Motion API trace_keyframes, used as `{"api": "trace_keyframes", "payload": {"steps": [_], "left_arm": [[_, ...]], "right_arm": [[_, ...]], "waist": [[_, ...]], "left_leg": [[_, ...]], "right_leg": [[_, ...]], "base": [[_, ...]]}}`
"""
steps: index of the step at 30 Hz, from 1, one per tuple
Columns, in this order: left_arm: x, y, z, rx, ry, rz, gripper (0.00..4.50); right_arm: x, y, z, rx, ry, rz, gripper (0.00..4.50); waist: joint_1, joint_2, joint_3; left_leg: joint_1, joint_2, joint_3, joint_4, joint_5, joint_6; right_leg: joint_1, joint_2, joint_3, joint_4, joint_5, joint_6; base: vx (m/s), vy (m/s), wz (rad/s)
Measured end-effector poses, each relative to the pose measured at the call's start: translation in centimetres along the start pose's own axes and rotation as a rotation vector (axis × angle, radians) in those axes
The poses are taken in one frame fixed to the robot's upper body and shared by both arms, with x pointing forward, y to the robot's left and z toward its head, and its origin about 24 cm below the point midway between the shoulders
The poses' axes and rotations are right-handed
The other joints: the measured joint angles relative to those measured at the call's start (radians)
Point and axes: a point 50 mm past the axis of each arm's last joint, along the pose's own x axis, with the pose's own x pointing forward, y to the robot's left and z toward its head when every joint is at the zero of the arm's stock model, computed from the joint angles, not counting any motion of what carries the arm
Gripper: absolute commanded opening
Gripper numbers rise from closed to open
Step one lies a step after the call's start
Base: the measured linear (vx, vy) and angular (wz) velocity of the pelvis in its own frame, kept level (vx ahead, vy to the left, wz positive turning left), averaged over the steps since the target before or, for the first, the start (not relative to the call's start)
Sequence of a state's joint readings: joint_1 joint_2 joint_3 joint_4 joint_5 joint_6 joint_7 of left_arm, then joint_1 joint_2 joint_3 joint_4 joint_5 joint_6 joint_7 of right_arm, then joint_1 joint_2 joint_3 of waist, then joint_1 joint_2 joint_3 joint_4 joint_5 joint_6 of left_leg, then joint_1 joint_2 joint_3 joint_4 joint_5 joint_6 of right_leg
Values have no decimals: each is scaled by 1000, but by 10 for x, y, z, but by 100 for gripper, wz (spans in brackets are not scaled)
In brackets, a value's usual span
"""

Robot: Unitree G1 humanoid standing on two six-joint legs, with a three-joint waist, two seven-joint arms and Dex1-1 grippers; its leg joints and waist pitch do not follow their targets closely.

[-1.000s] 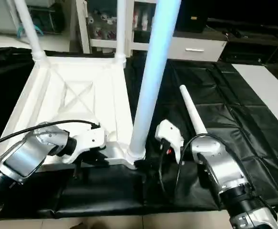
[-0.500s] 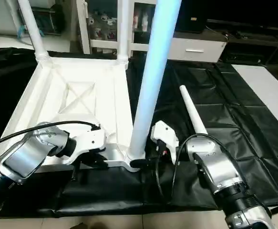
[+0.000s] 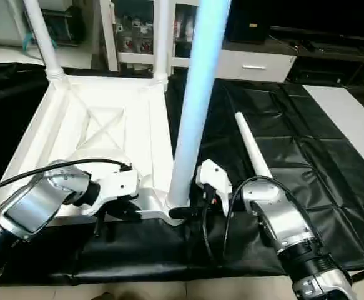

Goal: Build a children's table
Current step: Rotate leg to tighten

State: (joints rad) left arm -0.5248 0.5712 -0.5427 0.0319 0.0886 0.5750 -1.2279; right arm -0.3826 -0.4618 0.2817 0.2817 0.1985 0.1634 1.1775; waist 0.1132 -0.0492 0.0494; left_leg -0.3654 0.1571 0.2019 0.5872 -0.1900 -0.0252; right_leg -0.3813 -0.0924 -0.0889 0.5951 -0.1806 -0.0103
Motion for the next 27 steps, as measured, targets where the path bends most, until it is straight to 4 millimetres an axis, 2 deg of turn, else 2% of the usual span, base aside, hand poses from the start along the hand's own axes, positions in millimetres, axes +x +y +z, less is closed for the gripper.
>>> {"api": "trace_keyframes", "payload": {"steps": [5,8,11,12,15,19,21,24,27], "left_arm": [[1,-1,1,1,3,1,0],[7,4,2,-32,-30,46,0],[20,14,5,-113,-82,160,0],[26,19,8,-165,-111,202,0],[38,27,15,-269,-163,285,0],[55,39,29,-414,-215,415,0],[62,44,36,-435,-215,482,0],[71,46,43,-452,-234,535,0],[74,46,46,-439,-236,553,0]], "right_arm": [[0,0,-1,3,-1,3,264],[3,-5,-6,50,-26,-72,264],[6,-16,-14,141,-63,-267,264],[9,-21,-16,181,-77,-348,264],[16,-31,-17,260,-107,-526,264],[38,-44,-12,411,-156,-828,262],[51,-48,-7,499,-192,-967,262],[66,-50,0,542,-206,-1081,262],[69,-50,0,522,-202,-1124,261]], "waist": [[0,-1,-1],[-1,-1,-3],[-10,-2,-2],[-17,-1,-1],[-31,1,-1],[-58,5,1],[-64,9,2],[-67,16,1],[-66,18,1]], "left_leg": [[0,0,0,0,0,0],[4,0,0,1,0,0],[15,0,0,2,0,-1],[17,0,-2,3,0,-1],[16,0,-9,4,0,-1],[13,-1,-22,5,0,-1],[13,-2,-24,5,0,-1],[14,-2,-25,3,0,-1],[14,-2,-25,3,0,-1]], "right_leg": [[0,0,0,0,0,0],[4,0,0,1,0,0],[13,0,1,0,-4,7],[16,-1,-1,-2,-4,7],[16,-2,-9,-11,-5,8],[15,-1,-19,-25,-5,8],[15,-1,-21,-29,-5,8],[15,-1,-24,-35,-5,8],[15,-1,-23,-36,-5,8]], "base": [[0,0,0],[0,0,0],[-17,2,-2],[-51,7,-5],[-17,5,-3],[-13,17,-9],[0,0,0],[0,0,0],[0,0,0]]}}
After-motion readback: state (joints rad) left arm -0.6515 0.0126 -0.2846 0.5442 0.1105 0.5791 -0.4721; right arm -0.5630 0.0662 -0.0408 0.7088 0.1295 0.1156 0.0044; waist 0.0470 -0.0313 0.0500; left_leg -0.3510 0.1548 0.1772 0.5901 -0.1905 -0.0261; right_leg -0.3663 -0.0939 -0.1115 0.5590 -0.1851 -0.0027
